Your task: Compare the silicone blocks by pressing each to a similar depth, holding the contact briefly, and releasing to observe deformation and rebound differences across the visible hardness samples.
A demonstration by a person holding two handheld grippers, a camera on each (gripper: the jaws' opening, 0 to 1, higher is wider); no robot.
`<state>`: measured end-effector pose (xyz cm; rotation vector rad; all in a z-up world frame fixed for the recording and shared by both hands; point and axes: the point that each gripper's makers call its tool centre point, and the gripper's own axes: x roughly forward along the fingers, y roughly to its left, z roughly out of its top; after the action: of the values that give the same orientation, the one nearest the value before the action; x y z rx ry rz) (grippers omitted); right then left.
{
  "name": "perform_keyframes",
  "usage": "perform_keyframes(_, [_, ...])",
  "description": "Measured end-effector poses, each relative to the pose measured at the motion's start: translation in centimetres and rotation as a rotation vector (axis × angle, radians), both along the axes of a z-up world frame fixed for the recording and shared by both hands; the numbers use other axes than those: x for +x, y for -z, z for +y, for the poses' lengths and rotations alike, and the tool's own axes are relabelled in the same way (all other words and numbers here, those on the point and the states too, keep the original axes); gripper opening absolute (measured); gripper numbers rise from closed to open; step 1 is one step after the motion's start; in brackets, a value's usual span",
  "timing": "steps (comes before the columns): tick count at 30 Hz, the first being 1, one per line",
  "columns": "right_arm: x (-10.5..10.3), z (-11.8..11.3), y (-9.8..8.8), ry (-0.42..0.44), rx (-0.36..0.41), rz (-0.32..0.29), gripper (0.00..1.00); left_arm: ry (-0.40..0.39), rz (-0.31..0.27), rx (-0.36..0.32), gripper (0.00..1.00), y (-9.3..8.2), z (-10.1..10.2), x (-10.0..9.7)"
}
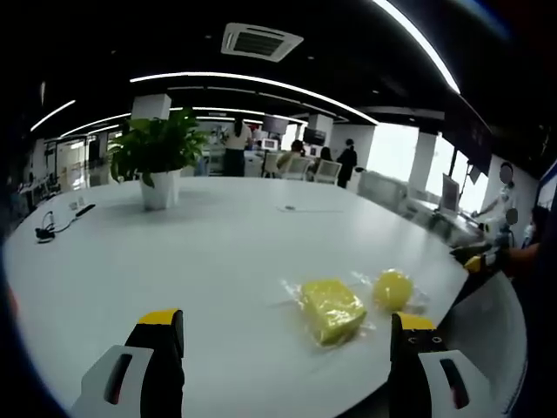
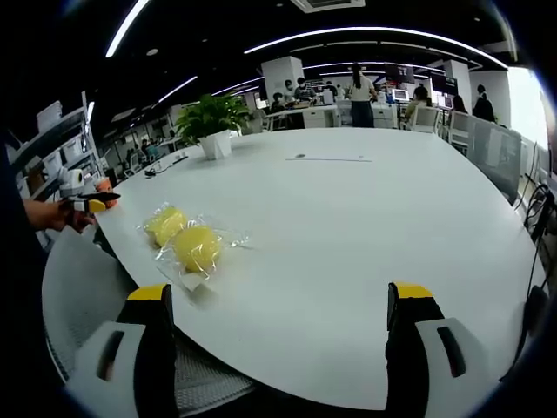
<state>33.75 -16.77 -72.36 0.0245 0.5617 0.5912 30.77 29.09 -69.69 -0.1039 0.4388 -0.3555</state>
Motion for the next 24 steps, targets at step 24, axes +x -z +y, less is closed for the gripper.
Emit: perform_keyframes(24, [-0.1,0.5,0.5,-0.040,-0.039,0.002,0.96,0.039,0.065,0.038,1.00,0.5,-1.2,-0.2])
